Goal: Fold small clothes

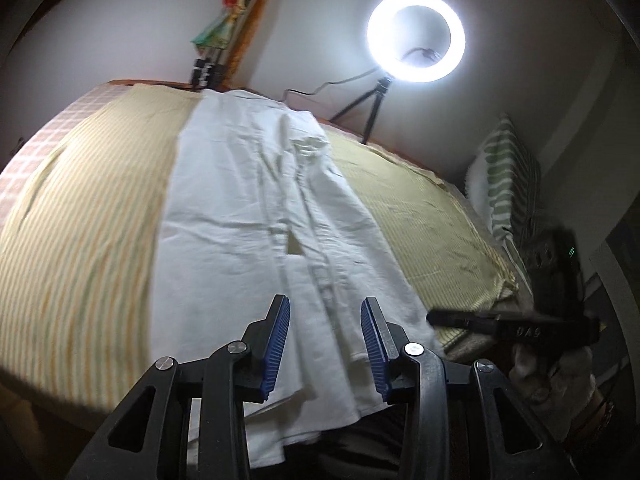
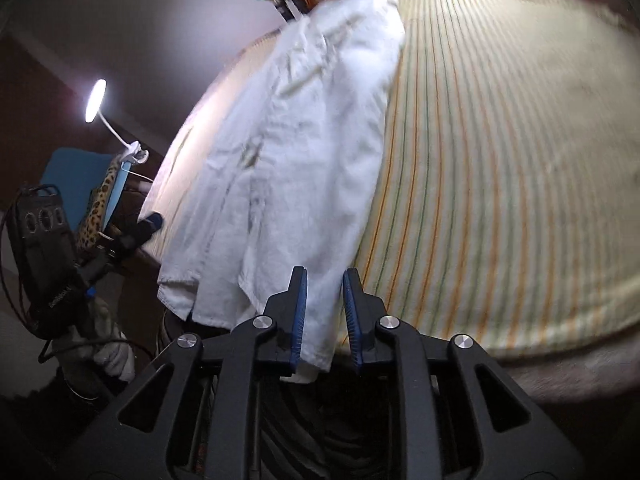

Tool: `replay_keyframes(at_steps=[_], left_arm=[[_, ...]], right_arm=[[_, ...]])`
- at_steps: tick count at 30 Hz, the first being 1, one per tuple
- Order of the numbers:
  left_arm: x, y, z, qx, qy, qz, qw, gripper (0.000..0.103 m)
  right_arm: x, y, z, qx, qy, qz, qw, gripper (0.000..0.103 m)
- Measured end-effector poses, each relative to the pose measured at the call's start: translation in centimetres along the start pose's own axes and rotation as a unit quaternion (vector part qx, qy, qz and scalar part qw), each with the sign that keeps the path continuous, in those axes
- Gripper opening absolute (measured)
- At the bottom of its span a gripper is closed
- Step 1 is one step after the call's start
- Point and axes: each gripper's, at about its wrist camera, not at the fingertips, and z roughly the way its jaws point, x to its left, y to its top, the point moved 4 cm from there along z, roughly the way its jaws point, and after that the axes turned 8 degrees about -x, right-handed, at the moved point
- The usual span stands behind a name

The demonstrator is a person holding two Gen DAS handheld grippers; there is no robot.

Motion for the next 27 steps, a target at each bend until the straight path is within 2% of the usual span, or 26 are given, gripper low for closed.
replay_keyframes(at_steps=[4, 7, 13, 20, 21, 23, 25, 27], left_arm=[[-2.5, -0.2, 2.7, 0.017, -0.019, 0.03, 0.9992, 0.034], [-4.3, -0.6, 4.6, 0.031, -0.029, 0.056, 0.9976, 0.033], [-5.4, -1.4, 7.7, 0.061, -0.038, 0.078, 0.9944, 0.033], [-4.9, -2.7, 9.5, 0.093, -0.048, 0.071, 0.992, 0.032], [-4.8, -2.9, 9.7, 0.097, -0.05, 0.068, 0.9917, 0.032], [-4.8, -3.4, 9.9, 0.099, -0.052, 0.067, 0.9914, 0.032], [-4.9, -3.6, 9.9, 0.097, -0.053, 0.07, 0.9914, 0.033], [-5.1, -3.7, 9.7, 0.098, -0.055, 0.073, 0.991, 0.032]], right_arm=[[0.0, 4.6, -0.8, -0.044, -0.005, -0.027, 0.999, 0.02], [0.7, 7.9, 0.5, -0.056, -0.012, -0.056, 0.997, 0.02], [1.5, 12.8, 6.2, -0.013, 0.005, -0.085, 0.996, 0.02], [-1.4, 14.8, 13.1, 0.042, -0.03, -0.078, 0.996, 0.018], [-1.7, 15.1, 13.6, 0.041, -0.031, -0.079, 0.996, 0.013], [-1.8, 16.2, 14.5, 0.034, -0.027, -0.079, 0.996, 0.011], [-2.1, 17.3, 15.1, 0.027, -0.027, -0.077, 0.996, 0.011], [-2.9, 18.6, 15.3, 0.016, -0.049, -0.069, 0.996, 0.011]])
